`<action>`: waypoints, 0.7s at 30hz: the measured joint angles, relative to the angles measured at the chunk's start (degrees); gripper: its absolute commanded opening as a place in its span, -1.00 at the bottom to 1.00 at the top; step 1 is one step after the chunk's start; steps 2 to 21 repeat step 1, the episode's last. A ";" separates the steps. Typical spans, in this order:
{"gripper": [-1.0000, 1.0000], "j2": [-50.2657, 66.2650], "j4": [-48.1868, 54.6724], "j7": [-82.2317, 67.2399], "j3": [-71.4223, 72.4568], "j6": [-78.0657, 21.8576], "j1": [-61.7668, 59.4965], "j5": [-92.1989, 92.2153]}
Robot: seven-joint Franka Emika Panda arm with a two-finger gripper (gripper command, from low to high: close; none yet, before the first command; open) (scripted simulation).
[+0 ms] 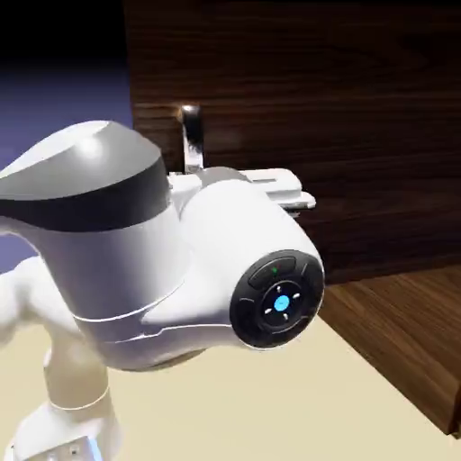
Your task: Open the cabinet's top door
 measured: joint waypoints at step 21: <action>-1.00 -0.02 2.07 0.45 -0.63 -1.39 1.63 -0.23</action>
